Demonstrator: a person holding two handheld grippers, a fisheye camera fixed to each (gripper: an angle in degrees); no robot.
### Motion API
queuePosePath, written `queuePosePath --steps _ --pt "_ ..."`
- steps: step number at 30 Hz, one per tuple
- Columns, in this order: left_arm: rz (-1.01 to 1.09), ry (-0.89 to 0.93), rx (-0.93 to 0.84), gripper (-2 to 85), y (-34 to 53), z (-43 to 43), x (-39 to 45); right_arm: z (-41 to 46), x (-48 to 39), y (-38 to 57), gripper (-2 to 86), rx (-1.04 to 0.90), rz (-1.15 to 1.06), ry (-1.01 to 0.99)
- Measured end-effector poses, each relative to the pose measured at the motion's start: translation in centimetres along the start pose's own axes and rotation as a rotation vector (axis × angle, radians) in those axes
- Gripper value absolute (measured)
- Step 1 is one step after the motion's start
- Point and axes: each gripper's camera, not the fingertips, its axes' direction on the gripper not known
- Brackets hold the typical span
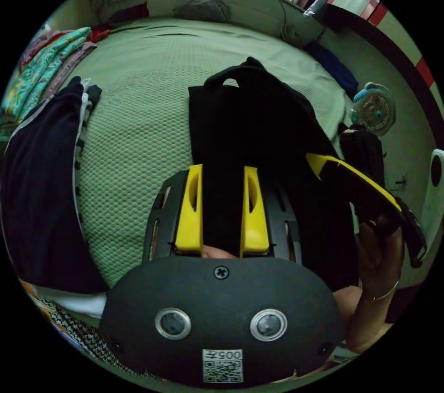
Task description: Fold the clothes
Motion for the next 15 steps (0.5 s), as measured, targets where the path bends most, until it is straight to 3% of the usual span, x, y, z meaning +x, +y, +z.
queuePosePath --steps 4,6,15 --pt "0.013 -0.032 -0.013 10.3 -0.2 0.1 0.6 -0.6 0.4 0.3 -1.5 0.004 0.013 -0.012" --pt "-0.054 0.066 -0.023 5.8 -0.2 0.3 0.2 -0.9 0.5 0.3 -1.5 0.007 0.021 -0.020" --pt "-0.092 0.030 0.028 3.1 0.5 -1.8 0.0 -1.8 -0.2 0.7 -1.5 0.026 0.030 -0.028"
